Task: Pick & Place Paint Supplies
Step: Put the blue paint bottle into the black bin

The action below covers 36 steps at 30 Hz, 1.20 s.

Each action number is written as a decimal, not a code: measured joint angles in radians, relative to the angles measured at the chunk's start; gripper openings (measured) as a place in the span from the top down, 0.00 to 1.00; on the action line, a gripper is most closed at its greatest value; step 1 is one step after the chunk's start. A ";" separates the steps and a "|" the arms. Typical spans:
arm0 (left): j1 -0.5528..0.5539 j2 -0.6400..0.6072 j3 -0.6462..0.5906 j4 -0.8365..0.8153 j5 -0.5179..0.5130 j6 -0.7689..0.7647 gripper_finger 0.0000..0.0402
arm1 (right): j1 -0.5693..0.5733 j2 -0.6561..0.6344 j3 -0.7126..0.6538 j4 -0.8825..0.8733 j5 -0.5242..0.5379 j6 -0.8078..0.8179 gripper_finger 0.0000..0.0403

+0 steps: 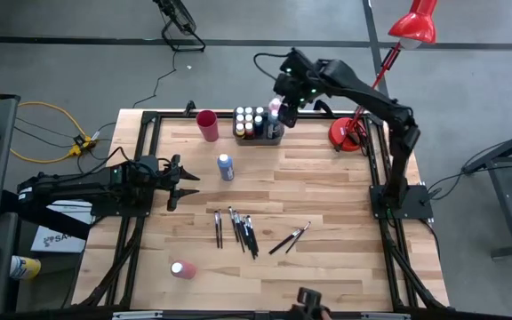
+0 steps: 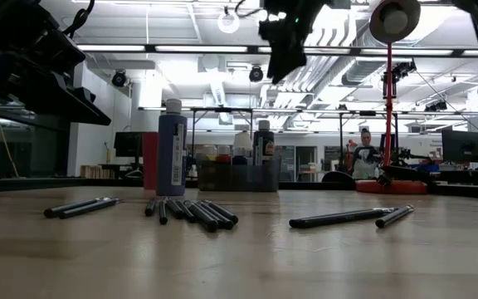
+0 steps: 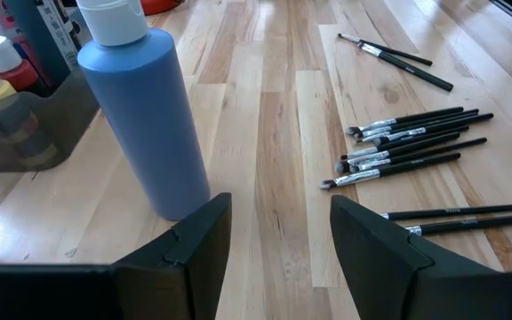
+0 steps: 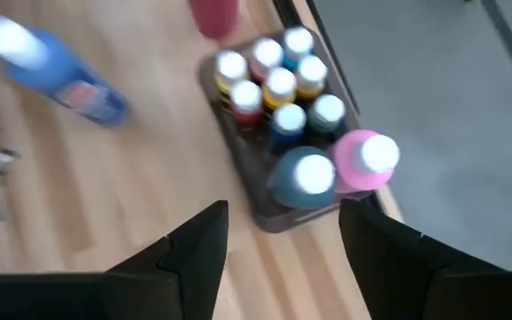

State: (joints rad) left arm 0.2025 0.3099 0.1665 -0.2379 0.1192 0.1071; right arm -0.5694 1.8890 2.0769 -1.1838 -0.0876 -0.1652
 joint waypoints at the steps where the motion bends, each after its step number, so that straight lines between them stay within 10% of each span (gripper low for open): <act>1: 0.000 0.000 0.000 0.000 0.000 0.000 0.54 | 0.000 -0.015 0.000 -0.005 -0.017 0.015 0.49; 12: 0.000 0.000 0.000 0.001 -0.002 0.096 0.54 | 0.030 -0.183 0.000 -0.138 0.014 0.256 0.52; 36: 0.000 0.031 0.000 0.102 0.093 0.119 0.54 | 0.477 -0.249 0.000 -0.190 0.526 0.756 0.55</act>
State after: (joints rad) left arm 0.2028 0.3407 0.1665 -0.1358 0.2117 0.2263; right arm -0.0925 1.6405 2.0769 -1.3739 0.4387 0.5908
